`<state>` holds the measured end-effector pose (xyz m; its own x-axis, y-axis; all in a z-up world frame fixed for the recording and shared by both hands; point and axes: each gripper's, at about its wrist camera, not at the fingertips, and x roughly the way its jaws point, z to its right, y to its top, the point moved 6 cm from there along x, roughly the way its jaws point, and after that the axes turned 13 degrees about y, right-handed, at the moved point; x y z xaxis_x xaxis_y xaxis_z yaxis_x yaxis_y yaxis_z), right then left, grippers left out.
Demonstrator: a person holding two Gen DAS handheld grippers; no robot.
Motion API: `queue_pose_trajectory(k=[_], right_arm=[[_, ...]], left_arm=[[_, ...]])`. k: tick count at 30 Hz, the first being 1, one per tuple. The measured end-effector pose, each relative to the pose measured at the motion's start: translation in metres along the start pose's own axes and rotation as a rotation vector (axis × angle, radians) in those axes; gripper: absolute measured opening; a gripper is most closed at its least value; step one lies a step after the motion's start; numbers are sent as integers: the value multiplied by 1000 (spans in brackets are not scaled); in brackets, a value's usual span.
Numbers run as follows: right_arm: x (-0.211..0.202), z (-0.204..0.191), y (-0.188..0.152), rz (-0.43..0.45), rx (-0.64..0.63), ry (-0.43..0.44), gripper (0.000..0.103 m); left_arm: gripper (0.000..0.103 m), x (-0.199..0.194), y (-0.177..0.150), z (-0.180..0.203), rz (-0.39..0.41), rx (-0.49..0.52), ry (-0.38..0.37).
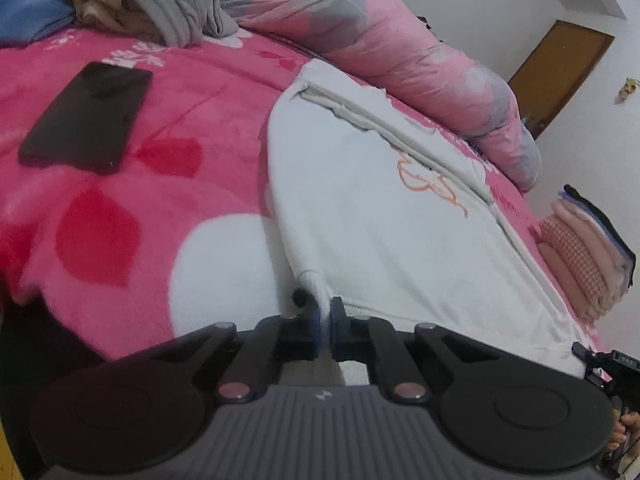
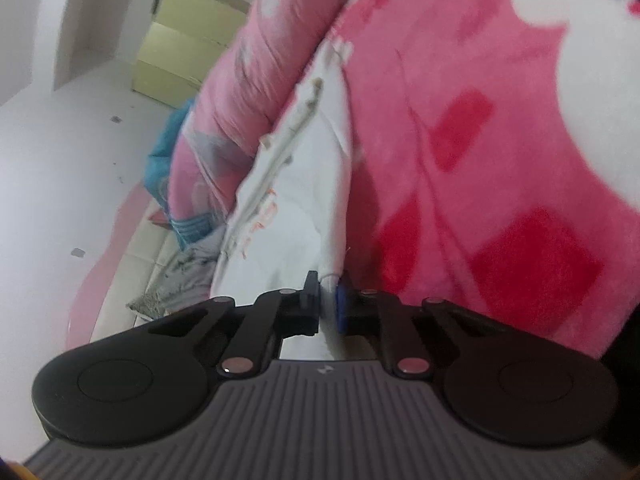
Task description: Fold clothes
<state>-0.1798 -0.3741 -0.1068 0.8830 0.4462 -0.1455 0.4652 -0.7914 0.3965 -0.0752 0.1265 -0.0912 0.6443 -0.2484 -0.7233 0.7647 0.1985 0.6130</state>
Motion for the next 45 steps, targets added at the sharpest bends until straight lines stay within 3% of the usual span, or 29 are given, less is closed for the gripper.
queue_pose_trajectory(k=[3,8,11,16,25,29,45], right_arm=[[-6,-16,10,59,-27,26,5],[-22,-43,20,104,-74,83,5],[-35,-53,20,111,-84,99,4],[-62,-55,6,99,-80,73,4],[-70,-7,-31,35,7,-42,5],[-64,0,-32,2,-11,-82,5],[-60,14,-42,-64,25,-102,11]], left_arm=[[4,-14,10,6,23,-12,0],[3,-50,27,25,76,-3,-77],[3,-66,26,32,69,39,-106],[3,-73,6,24,13,73,-94],[3,-40,-42,-3,-100,54,-24],[3,-35,-42,-7,-103,66,-31],[8,-24,-53,-11,-115,58,-94]])
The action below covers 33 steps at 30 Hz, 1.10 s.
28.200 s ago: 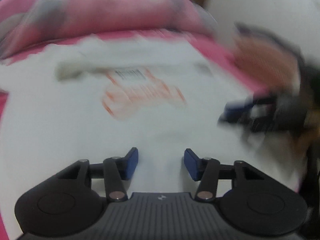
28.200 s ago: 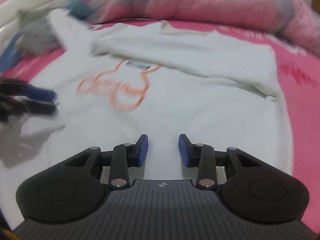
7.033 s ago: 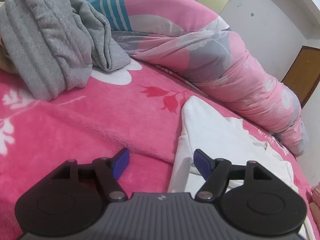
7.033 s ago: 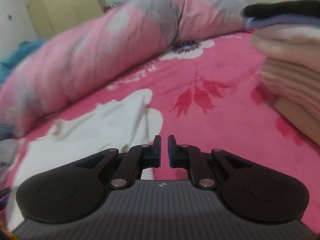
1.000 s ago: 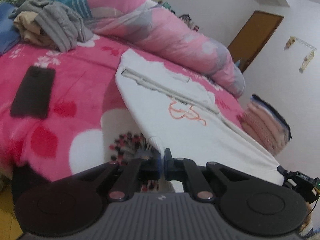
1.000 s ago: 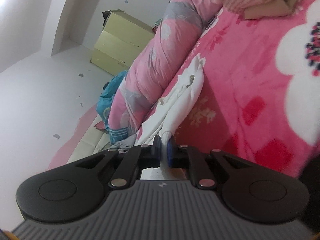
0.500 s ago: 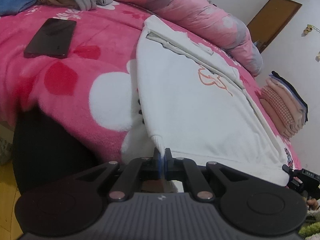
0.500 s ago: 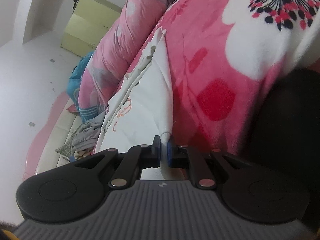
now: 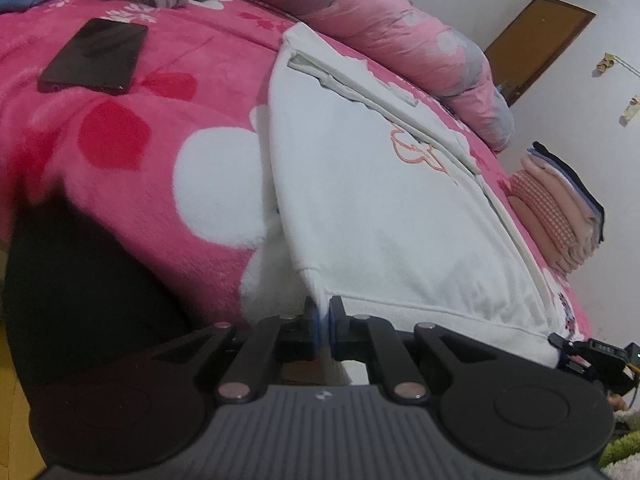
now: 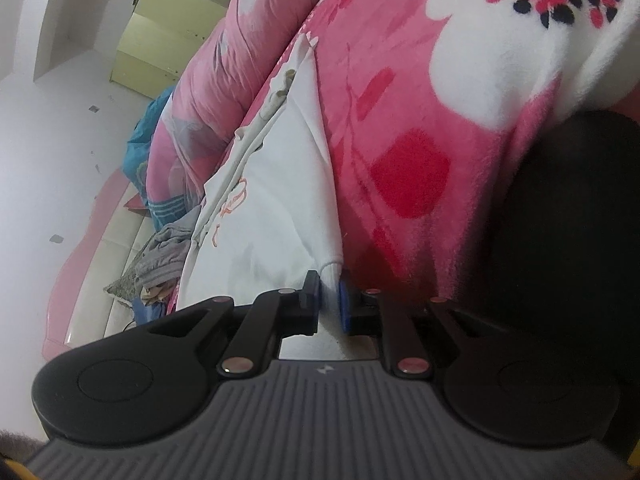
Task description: Fold clothes
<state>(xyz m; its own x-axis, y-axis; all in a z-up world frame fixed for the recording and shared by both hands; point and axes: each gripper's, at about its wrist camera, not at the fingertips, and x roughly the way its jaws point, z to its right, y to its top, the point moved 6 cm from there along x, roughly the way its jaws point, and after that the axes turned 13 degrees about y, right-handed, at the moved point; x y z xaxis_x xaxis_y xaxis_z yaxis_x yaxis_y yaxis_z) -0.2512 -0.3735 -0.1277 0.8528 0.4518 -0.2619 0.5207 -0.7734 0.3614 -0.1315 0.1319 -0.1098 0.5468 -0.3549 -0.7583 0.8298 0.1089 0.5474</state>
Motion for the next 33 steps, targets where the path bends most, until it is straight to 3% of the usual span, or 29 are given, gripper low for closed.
queue_pose_trajectory(k=[3,6,7,13,15,16,17,18,25,33], right_arm=[[-2,2,-2,-5,7,4,11],[-4,4,-4,-7,12,10,11],[-5,5,-4,-8,15,10,12],[-7,7,-4,-18,17,5,12],[-6,6,-6,-24,15,4,13],[-5,6,-7,-27,16,4,13],[-5,7,-7,-29,18,4,13],[-5,7,-8,-33,18,6,13],[-5,-8,-12,-55,-56,22,9],[-13,-36,-1,-2,-102,115,5]], left_arm=[[24,4,-5,-3,-14,3,-11],[28,7,-11,-4,-26,27,-16],[33,9,-14,-4,-29,38,-12],[37,19,-19,-7,-34,67,2],[36,22,-20,-6,-39,71,-10],[30,23,-21,-6,-42,74,-16],[24,24,-22,-5,-46,78,-23],[10,24,-22,-4,-48,82,-29],[4,2,-18,2,11,85,-40],[4,-55,12,21,172,68,-131]])
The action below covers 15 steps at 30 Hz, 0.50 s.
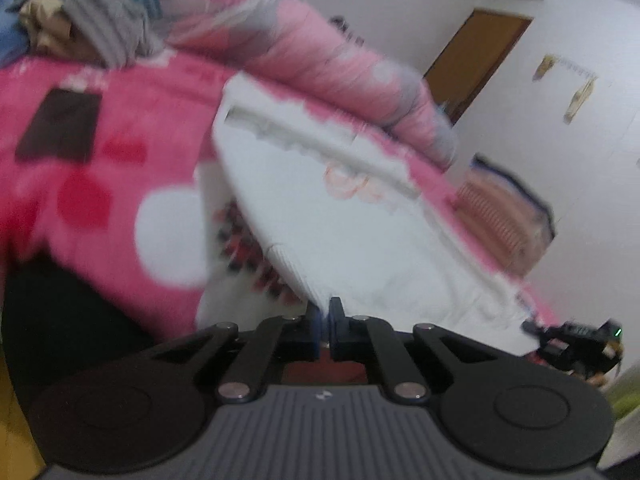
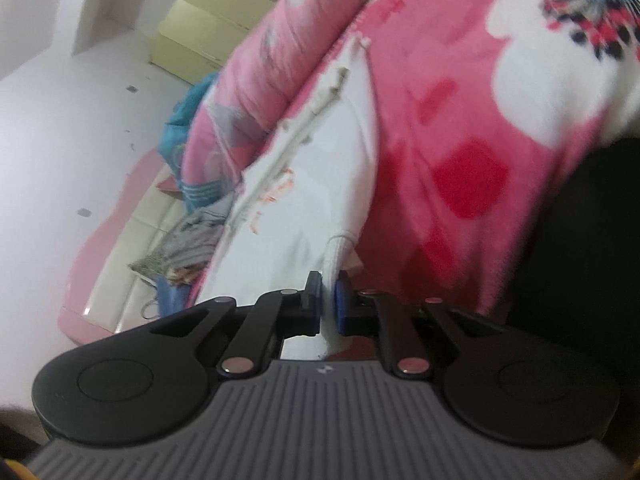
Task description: Fold clothes
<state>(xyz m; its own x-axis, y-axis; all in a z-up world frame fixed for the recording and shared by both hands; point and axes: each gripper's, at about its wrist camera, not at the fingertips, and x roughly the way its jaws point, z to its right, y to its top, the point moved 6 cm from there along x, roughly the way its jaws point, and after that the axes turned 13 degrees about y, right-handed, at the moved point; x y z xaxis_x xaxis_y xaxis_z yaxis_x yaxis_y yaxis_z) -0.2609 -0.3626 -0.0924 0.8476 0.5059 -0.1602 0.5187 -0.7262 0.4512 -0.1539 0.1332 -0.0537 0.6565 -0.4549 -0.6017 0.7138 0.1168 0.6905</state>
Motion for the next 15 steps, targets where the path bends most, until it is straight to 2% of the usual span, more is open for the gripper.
queue_pose_trajectory(k=[5,9,15], right_arm=[[1,-25,23,42,-40,58,5],[0,-41,40,75,-79,88,5],[10,-41,56,97,-80,106,5]], left_arm=[[4,-12,29,13,74,8,-44],[4,-10,44,21,97,27,-55],[4,2,56,22,115,30,-42]])
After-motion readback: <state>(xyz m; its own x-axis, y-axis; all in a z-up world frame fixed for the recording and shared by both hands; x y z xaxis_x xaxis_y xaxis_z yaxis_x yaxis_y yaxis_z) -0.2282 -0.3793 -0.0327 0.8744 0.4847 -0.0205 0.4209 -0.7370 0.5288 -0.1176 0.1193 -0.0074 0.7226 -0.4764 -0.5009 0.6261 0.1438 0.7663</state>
